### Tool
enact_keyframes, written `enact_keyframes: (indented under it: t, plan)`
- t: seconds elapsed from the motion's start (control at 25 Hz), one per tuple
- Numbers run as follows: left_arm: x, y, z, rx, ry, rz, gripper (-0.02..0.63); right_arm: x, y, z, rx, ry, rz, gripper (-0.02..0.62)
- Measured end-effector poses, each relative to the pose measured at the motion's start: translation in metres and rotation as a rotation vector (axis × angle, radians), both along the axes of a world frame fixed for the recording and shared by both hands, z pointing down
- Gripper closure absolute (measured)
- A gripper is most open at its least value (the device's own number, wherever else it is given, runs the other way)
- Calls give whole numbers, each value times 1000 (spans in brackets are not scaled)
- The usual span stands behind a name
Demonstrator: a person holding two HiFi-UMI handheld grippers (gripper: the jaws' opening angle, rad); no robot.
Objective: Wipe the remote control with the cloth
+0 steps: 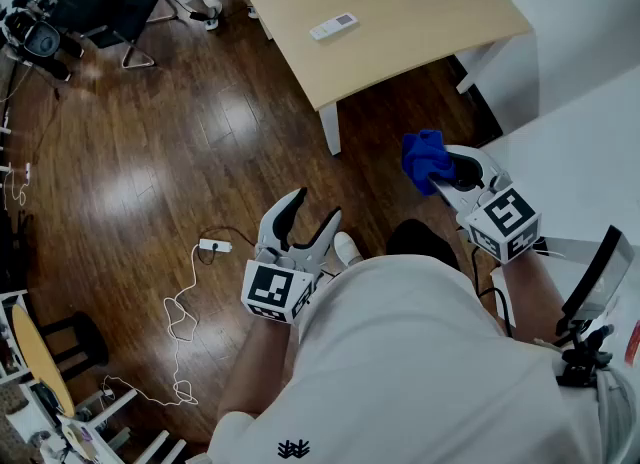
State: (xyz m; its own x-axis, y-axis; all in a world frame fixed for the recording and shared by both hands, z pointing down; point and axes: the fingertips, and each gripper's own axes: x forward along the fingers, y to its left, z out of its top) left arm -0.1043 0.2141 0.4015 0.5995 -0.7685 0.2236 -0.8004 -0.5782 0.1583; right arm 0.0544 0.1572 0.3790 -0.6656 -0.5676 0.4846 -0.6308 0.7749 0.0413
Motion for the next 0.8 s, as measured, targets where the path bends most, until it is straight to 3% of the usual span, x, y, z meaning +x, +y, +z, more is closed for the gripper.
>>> enact_keyframes:
  t: [0.32,0.56,0.8]
  plan:
    - [-16,-20,-5,-17,5,-5,334,-14,-10,1,-31,10,-6,506]
    - [-13,-76,7,-33,-8,-33,334,-14,-70,14,-54,1,-43,506]
    - [-9,-154,8,-57,-41,-101,334,-15,-166,13,-51,-37,-105,506]
